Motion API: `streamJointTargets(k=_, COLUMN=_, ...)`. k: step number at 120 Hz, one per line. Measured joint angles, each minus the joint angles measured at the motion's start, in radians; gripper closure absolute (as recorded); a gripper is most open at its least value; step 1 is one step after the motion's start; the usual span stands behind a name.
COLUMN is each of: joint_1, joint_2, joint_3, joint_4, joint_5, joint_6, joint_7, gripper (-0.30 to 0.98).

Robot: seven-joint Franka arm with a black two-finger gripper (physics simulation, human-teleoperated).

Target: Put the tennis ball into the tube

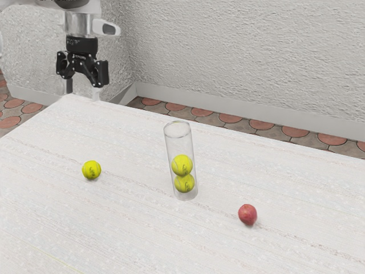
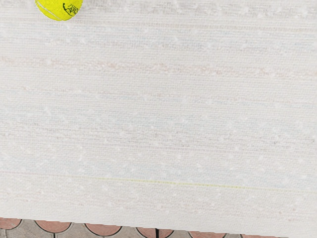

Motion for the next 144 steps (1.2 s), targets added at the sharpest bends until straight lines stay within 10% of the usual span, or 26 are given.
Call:
streamJointTargets(k=27, joint_1=0.124, joint_2=-0.147, joint_3=-0.176, joint_4=-0.248, joint_5=0.030, joint_6=0.239, joint_7=0.010, gripper=0.02)
streamJointTargets(k=70, joint_1=0.201, joint_2=-0.181, joint_3=-0.063, joint_4=-0.611, joint_5=0.008, joint_6=0.568, joint_7=0.020, gripper=0.02)
streamJointTargets(k=144, joint_1=0.245, joint_2=-0.025, joint_3=-0.050, joint_4=-0.644, joint_5=-0.047, joint_6=0.792, joint_7=0.054, gripper=0.02)
